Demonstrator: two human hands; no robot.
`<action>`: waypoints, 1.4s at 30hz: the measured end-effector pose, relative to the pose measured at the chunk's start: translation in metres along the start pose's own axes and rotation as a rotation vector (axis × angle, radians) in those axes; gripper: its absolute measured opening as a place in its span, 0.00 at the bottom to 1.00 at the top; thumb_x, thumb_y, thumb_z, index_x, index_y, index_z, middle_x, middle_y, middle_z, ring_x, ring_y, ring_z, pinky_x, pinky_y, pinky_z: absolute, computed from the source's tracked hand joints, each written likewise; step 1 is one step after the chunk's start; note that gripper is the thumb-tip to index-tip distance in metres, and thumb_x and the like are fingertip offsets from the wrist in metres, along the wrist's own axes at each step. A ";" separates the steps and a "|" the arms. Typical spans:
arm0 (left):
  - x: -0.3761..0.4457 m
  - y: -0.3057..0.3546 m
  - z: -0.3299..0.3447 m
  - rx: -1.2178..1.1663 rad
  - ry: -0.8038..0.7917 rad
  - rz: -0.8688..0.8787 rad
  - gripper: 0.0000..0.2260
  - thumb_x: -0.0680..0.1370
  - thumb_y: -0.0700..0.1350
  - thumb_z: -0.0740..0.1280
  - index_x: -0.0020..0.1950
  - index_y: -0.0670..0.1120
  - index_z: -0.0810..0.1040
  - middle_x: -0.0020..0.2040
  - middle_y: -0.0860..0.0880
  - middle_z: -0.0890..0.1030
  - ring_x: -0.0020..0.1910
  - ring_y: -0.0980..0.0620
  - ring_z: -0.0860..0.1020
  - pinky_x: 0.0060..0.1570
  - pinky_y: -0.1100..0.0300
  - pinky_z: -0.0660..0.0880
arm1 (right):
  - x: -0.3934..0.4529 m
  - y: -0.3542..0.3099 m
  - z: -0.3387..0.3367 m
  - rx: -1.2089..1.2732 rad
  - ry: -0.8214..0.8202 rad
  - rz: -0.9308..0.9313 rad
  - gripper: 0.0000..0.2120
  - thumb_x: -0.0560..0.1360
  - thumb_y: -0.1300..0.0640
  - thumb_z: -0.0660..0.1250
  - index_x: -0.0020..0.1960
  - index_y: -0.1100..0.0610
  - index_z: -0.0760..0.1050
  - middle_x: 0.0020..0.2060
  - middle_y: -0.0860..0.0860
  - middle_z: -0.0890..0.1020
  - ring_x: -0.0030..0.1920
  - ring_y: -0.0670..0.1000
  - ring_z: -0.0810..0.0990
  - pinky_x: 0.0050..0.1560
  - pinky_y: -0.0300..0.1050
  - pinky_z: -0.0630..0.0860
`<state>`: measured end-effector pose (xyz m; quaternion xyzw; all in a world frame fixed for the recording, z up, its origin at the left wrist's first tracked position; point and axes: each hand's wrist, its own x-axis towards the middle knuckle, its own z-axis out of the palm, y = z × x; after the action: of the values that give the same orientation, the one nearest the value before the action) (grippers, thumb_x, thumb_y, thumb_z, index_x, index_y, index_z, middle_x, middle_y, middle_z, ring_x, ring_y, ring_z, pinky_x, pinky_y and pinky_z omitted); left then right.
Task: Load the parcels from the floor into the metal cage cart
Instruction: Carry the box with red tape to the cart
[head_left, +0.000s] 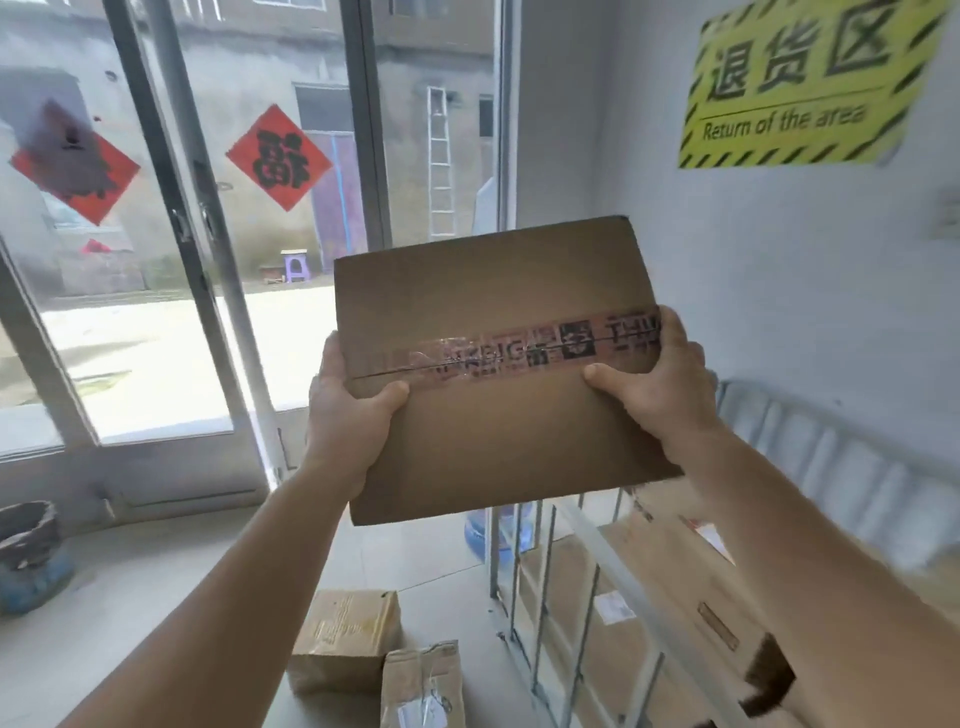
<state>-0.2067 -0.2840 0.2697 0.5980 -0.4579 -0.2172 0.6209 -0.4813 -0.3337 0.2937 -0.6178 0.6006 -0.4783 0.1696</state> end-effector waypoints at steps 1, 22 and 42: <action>0.010 0.000 0.016 -0.012 -0.041 0.017 0.27 0.68 0.47 0.73 0.56 0.74 0.68 0.57 0.49 0.79 0.52 0.46 0.80 0.51 0.43 0.80 | 0.005 0.007 -0.007 -0.019 0.032 0.020 0.43 0.68 0.42 0.75 0.75 0.46 0.56 0.65 0.55 0.69 0.66 0.62 0.68 0.65 0.56 0.66; 0.049 -0.002 0.319 0.097 -0.849 0.078 0.35 0.72 0.49 0.73 0.75 0.57 0.61 0.64 0.51 0.76 0.58 0.46 0.75 0.56 0.53 0.73 | 0.005 0.172 -0.124 -0.073 0.518 0.679 0.38 0.60 0.40 0.76 0.66 0.44 0.64 0.62 0.52 0.73 0.65 0.61 0.70 0.63 0.60 0.72; -0.013 -0.074 0.486 0.294 -1.216 -0.230 0.37 0.72 0.43 0.74 0.77 0.51 0.59 0.65 0.49 0.72 0.56 0.46 0.73 0.54 0.53 0.73 | -0.011 0.311 -0.154 -0.112 0.418 1.058 0.55 0.55 0.36 0.74 0.76 0.45 0.54 0.69 0.51 0.69 0.69 0.59 0.66 0.68 0.59 0.68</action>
<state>-0.5953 -0.5519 0.1307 0.4920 -0.6867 -0.5181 0.1339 -0.7822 -0.3364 0.1199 -0.1335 0.8734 -0.4077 0.2307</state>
